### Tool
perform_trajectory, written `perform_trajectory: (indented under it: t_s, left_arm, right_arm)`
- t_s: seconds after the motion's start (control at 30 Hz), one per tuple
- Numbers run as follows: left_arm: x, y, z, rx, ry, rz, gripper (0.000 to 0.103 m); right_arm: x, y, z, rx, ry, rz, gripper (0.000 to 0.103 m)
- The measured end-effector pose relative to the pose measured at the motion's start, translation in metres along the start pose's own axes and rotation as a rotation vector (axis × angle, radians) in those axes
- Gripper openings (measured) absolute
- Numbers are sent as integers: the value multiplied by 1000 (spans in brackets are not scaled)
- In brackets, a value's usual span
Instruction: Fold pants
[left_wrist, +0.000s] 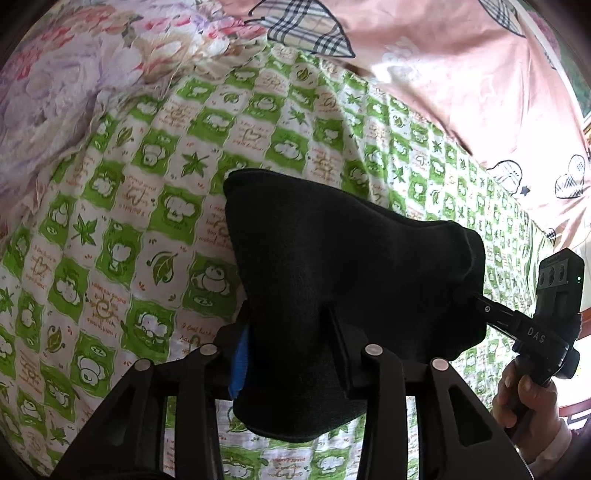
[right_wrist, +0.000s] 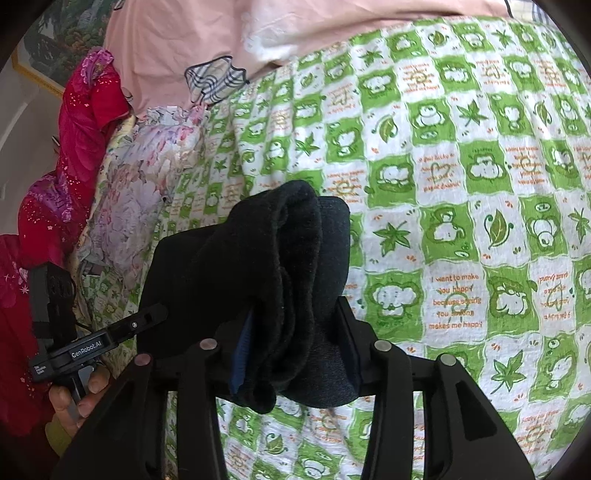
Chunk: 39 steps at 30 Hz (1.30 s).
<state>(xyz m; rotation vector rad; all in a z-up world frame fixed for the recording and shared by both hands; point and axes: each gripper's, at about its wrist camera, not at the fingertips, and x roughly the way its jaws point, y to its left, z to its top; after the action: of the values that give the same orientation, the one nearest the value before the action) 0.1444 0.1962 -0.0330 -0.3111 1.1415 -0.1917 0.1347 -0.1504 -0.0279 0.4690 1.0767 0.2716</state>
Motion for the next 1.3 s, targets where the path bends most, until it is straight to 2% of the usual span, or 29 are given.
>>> perform_trajectory:
  t_s: [0.13, 0.27, 0.43, 0.53, 0.9, 1.3]
  left_arm:
    - [-1, 0, -3, 9, -14, 12, 46]
    - [-2, -2, -6, 17, -24, 38, 49]
    - [-3, -3, -8, 1, -28, 62, 65]
    - [-5, -3, -12, -10, -31, 67, 69]
    - [-14, -11, -22, 7, -47, 85, 75]
    - [-30, -22, -38, 53, -102, 170, 81]
  right_arm:
    - [2, -4, -1, 0, 0, 4, 49]
    - [1, -7, -2, 1, -2, -5, 58]
    - [-6, -5, -4, -7, -11, -26, 62]
    - [-11, -4, -4, -6, -18, -33, 64]
    - [-21, 11, -8, -61, -33, -48, 72]
    - [-34, 45, -27, -207, -58, -82, 81]
